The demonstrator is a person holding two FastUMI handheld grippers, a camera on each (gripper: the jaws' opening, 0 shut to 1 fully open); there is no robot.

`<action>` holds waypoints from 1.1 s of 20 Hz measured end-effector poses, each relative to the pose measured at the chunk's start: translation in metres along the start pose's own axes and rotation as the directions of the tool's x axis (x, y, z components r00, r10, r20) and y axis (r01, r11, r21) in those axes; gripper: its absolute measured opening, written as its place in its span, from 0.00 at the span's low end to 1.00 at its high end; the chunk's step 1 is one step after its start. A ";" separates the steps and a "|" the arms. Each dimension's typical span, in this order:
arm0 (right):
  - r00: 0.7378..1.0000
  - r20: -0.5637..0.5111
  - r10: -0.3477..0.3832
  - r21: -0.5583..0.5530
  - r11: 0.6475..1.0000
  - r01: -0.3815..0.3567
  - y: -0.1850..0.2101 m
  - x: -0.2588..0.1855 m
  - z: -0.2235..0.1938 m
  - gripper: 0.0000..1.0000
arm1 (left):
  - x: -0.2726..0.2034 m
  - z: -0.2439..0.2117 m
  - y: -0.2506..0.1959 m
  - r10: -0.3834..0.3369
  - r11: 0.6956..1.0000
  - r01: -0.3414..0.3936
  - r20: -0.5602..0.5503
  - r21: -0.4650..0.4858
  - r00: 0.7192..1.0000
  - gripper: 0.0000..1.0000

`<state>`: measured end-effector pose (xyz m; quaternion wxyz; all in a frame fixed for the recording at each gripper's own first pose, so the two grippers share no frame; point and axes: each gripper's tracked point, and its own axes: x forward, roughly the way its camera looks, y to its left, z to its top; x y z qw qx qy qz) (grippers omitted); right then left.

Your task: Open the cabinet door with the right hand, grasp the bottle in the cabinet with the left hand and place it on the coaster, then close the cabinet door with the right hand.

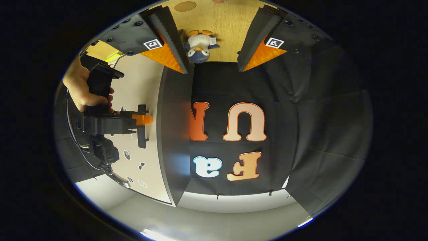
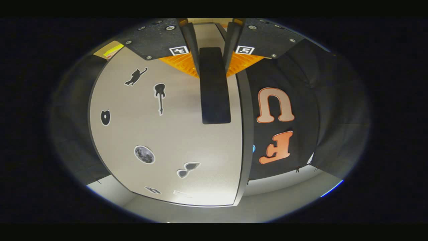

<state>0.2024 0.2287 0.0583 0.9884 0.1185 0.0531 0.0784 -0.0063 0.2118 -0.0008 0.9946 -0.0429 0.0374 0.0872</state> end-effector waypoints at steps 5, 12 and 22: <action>1.000 -0.011 0.002 0.002 1.000 -0.002 0.000 0.000 -0.001 0.26 | -0.005 -0.003 0.005 0.021 1.000 -0.021 -0.008 -0.003 1.000 0.96; 0.999 -0.003 0.043 0.003 0.999 -0.043 0.002 -0.011 0.004 0.24 | -0.001 -0.005 0.012 0.072 0.997 -0.072 -0.014 -0.002 0.997 0.96; 0.994 0.005 0.108 0.044 0.993 -0.108 -0.003 -0.031 0.005 0.21 | 0.000 -0.011 -0.014 0.083 0.996 -0.084 -0.018 -0.019 0.996 0.96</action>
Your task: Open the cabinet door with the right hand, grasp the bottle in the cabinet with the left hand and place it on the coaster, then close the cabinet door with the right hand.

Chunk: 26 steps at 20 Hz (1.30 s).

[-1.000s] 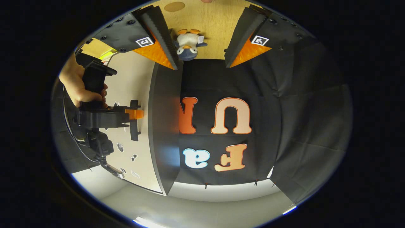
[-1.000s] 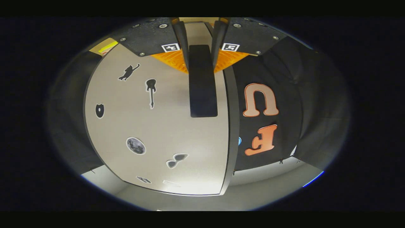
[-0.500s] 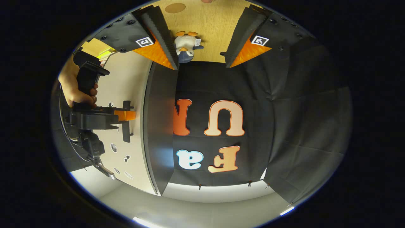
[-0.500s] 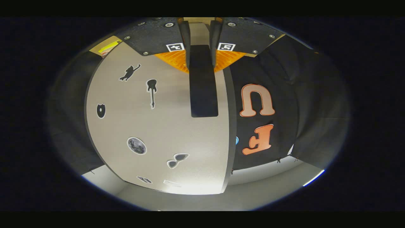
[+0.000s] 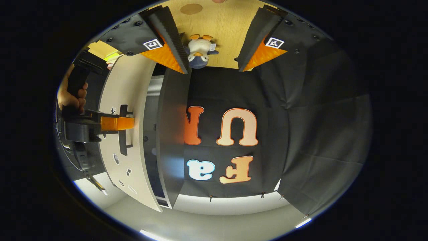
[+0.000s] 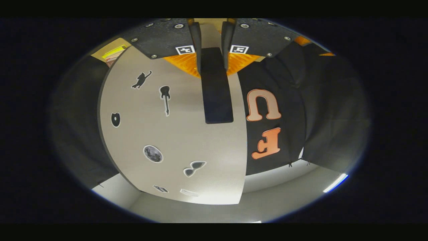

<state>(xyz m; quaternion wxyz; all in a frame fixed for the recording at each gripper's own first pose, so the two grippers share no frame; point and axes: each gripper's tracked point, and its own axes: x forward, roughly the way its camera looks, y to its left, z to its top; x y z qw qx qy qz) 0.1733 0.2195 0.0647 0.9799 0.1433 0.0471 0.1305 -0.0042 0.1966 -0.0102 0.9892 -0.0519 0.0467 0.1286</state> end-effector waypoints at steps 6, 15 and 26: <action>1.000 0.006 0.027 0.020 0.999 -0.027 -0.006 -0.006 0.001 0.24 | -0.002 0.006 -0.021 -0.015 1.000 0.014 0.022 0.020 1.000 0.96; 0.997 0.021 0.070 0.035 0.997 -0.071 -0.013 -0.018 -0.003 0.21 | 0.001 0.009 -0.042 -0.046 0.999 0.046 0.029 0.009 0.999 0.96; 0.995 0.019 0.098 0.064 0.993 -0.100 -0.030 -0.033 -0.003 0.19 | 0.008 0.028 -0.074 -0.089 0.996 0.086 0.081 0.033 0.993 0.96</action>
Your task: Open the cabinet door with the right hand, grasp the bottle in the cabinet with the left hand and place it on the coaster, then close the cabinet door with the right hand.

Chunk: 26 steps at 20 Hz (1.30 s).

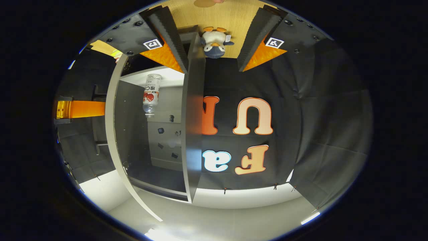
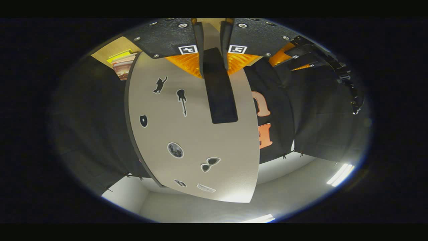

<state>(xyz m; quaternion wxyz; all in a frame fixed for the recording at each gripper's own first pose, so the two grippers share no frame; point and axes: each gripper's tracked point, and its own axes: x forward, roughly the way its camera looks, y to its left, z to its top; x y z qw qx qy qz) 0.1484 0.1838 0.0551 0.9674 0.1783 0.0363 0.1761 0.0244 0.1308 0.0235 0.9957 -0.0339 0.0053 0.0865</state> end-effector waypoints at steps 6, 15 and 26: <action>1.000 0.002 -0.025 0.001 1.000 0.025 -0.013 -0.013 0.003 0.19 | 0.002 0.003 -0.041 -0.068 0.998 0.069 0.011 -0.016 0.998 0.96; 0.985 0.035 -0.168 -0.056 0.984 0.170 -0.060 -0.032 0.011 0.18 | 0.001 -0.008 -0.108 -0.179 0.982 0.177 -0.022 -0.072 0.984 0.96; 0.969 0.031 -0.246 -0.041 0.968 0.248 -0.122 -0.051 0.016 0.05 | -0.013 -0.006 -0.149 -0.232 0.970 0.229 -0.032 -0.088 0.972 0.95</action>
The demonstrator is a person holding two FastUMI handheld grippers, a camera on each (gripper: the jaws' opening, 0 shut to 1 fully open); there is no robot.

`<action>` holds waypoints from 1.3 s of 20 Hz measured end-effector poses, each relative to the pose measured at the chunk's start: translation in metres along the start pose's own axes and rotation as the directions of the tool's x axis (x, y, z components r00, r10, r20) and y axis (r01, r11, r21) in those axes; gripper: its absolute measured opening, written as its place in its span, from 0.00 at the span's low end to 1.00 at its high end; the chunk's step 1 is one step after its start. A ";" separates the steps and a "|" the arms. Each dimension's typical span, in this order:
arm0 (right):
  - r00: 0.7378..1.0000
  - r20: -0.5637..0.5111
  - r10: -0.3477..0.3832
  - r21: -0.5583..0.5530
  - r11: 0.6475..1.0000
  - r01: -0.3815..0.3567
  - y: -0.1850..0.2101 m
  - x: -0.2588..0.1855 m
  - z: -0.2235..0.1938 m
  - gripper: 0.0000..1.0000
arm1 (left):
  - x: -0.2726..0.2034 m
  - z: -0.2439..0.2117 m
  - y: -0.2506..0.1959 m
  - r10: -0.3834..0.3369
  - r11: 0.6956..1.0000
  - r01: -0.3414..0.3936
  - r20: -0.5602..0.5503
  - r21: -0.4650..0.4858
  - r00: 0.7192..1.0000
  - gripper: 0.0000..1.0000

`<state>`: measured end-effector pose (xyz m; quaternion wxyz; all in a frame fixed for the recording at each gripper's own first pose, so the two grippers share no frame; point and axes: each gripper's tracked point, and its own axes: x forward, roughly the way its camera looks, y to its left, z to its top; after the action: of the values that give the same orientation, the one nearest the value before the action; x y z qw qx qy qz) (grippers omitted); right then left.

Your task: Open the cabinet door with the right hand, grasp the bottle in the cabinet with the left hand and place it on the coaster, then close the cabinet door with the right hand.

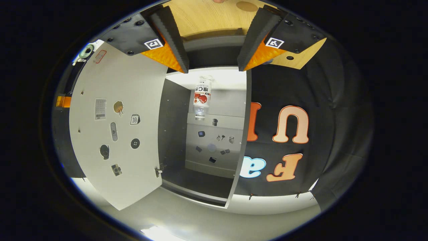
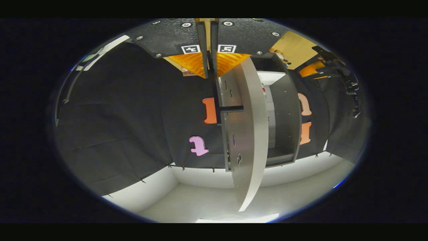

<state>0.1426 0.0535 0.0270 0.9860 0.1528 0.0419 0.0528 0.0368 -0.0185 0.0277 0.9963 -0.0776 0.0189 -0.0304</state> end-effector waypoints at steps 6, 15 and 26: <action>0.997 -0.017 0.073 0.001 0.997 -0.073 0.002 0.002 -0.002 0.17 | -0.002 0.009 -0.001 0.011 0.999 -0.012 0.016 0.039 1.000 0.96; 1.000 0.003 -0.018 0.039 0.999 0.017 -0.007 -0.021 0.002 0.36 | 0.006 0.008 -0.011 -0.034 0.999 0.034 0.004 0.012 0.999 0.96; 0.998 -0.001 0.059 -0.103 0.993 -0.058 0.016 -0.013 0.003 0.51 | 0.017 0.020 0.015 0.009 1.000 -0.009 0.028 -0.001 1.000 0.95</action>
<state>0.1282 0.0662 0.0357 0.9906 0.1030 0.0335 0.0836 0.0550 -0.0015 0.0440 0.9966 -0.0782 0.0053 -0.0250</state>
